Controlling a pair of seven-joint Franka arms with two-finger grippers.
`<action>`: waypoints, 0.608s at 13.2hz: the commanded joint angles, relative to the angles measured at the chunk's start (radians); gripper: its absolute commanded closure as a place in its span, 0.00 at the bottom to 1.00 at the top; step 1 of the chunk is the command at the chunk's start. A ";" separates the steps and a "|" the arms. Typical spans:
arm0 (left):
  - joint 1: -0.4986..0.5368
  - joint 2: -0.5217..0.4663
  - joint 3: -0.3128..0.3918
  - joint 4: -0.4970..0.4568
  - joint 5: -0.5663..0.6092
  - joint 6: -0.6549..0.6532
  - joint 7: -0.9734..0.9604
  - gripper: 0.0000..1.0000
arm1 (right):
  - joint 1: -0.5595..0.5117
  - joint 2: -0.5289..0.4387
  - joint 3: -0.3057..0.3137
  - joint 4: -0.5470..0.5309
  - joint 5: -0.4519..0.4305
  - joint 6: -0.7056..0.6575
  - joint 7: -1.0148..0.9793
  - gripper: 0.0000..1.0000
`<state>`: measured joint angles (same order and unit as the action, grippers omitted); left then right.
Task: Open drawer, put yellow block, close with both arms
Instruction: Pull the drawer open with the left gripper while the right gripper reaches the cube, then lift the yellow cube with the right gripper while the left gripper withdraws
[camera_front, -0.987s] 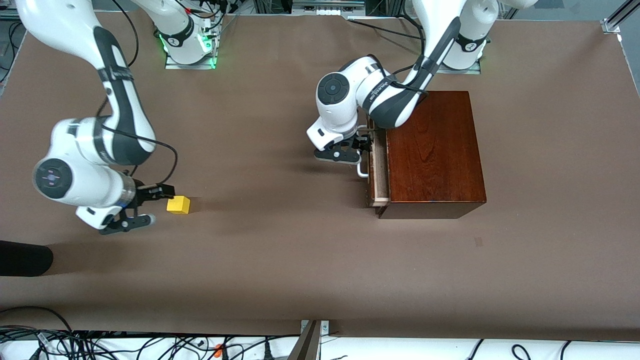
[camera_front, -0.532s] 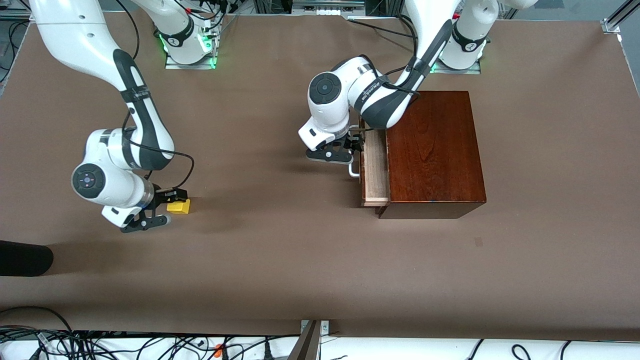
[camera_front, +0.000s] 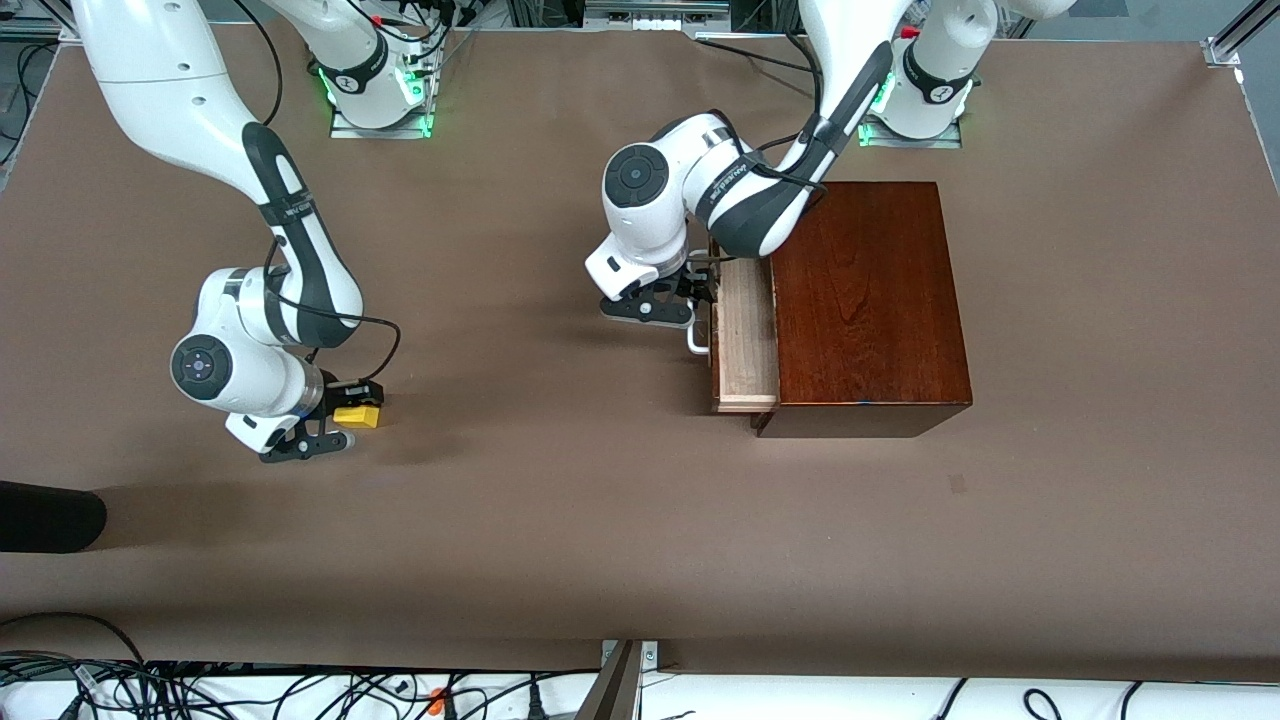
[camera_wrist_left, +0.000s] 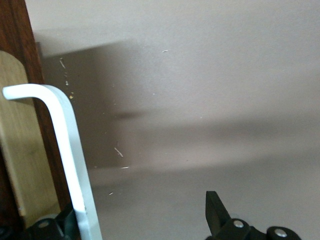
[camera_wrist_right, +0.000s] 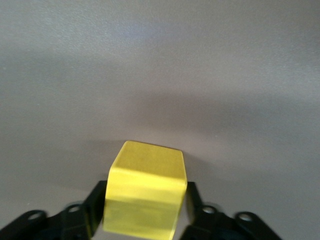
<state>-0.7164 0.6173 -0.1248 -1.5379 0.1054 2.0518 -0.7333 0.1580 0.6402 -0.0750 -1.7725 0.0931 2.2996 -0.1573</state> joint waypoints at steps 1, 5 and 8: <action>-0.038 0.044 -0.021 0.096 -0.039 0.030 -0.037 0.00 | -0.003 -0.002 0.001 -0.010 0.019 0.015 -0.016 0.60; -0.040 0.038 -0.015 0.128 -0.020 -0.096 -0.031 0.00 | -0.003 -0.030 0.000 0.021 0.017 -0.015 -0.033 0.95; -0.040 0.035 -0.018 0.169 0.000 -0.151 -0.031 0.00 | -0.003 -0.062 -0.002 0.093 0.016 -0.109 -0.034 0.95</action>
<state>-0.7470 0.6307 -0.1408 -1.4344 0.0991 1.9521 -0.7488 0.1579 0.6187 -0.0755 -1.7170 0.0932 2.2625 -0.1684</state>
